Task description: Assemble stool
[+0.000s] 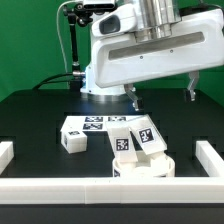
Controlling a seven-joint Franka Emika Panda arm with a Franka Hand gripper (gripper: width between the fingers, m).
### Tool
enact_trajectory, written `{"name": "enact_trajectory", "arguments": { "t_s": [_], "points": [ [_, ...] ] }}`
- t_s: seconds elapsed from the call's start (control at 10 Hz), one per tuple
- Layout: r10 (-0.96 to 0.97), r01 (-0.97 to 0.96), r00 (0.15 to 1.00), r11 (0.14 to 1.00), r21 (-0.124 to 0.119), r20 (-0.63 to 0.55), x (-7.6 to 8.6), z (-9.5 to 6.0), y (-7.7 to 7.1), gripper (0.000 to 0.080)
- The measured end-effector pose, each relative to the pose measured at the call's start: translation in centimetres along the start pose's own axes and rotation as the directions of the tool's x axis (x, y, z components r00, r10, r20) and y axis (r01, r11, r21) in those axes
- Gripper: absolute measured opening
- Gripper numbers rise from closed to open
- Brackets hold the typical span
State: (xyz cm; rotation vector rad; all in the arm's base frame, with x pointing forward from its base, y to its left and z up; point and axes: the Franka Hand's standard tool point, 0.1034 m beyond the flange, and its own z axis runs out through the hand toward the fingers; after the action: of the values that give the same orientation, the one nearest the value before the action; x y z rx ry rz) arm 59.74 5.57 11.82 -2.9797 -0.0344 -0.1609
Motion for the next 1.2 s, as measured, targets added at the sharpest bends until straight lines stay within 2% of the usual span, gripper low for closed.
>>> {"name": "enact_trajectory", "arguments": {
  "t_s": [0.2,0.6,0.9,1.0,1.2],
  "points": [
    [-0.209,0.209,0.978,0.978,-0.027,0.018,-0.2,0.1,-0.1,0.0649],
    [-0.422,0.423,0.906,0.905,-0.041,0.036,-0.2,0.1,0.5,0.0649],
    [-0.711,0.714,0.699,0.699,-0.037,0.075,-0.4,0.4,1.6,0.0649],
    [-0.791,0.796,0.605,0.604,-0.039,0.095,-0.4,0.5,1.8,0.0649],
    [-0.887,0.895,0.445,0.446,-0.025,0.123,-0.6,0.6,2.3,0.0649]
  ]
}}
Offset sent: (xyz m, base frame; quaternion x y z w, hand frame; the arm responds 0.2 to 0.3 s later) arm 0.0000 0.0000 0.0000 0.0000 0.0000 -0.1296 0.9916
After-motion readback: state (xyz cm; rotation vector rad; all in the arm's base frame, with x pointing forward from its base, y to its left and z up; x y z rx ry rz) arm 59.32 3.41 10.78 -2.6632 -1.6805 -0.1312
